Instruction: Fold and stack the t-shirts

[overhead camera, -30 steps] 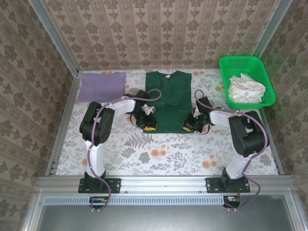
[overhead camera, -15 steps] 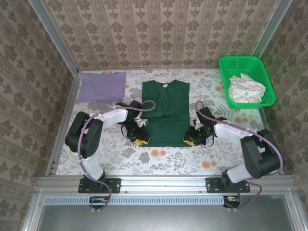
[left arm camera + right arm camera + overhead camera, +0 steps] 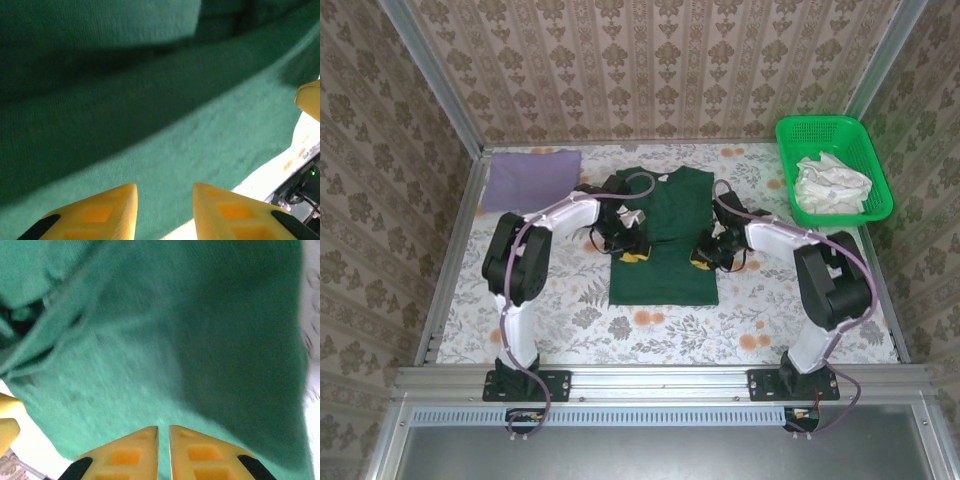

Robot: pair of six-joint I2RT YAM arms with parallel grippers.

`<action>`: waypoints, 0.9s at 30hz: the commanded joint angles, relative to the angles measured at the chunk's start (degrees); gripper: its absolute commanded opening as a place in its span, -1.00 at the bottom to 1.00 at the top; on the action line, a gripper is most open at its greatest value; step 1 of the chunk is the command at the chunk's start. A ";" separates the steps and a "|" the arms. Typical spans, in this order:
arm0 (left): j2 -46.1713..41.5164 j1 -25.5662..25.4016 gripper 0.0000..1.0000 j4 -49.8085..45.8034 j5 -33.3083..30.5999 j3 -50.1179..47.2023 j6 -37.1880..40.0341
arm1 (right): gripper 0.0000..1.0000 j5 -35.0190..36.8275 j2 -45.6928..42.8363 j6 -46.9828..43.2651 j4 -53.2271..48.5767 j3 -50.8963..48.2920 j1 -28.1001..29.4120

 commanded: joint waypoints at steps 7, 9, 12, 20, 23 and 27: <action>7.04 0.29 -0.24 1.45 -5.33 10.85 -2.72 | -0.69 0.35 10.48 2.74 -4.16 9.49 -3.15; 8.25 0.41 -0.22 1.16 -7.18 13.56 -3.27 | -0.67 -0.15 11.68 3.96 -4.08 9.82 -4.15; 10.27 0.93 -0.20 -0.23 -10.12 17.92 -4.22 | -0.56 -1.12 12.98 5.62 -3.49 9.94 -5.92; 12.03 4.88 -0.16 -4.25 -14.17 22.36 -5.35 | -0.12 -1.38 10.98 5.01 -4.43 11.16 -8.67; 8.28 7.89 -0.09 -4.40 -13.92 20.11 -4.37 | -0.02 -2.26 6.45 4.15 -3.10 8.70 -9.51; 0.69 9.89 0.07 -4.71 -13.65 13.40 -2.99 | 0.07 -3.00 -0.87 1.18 -1.73 2.44 -11.06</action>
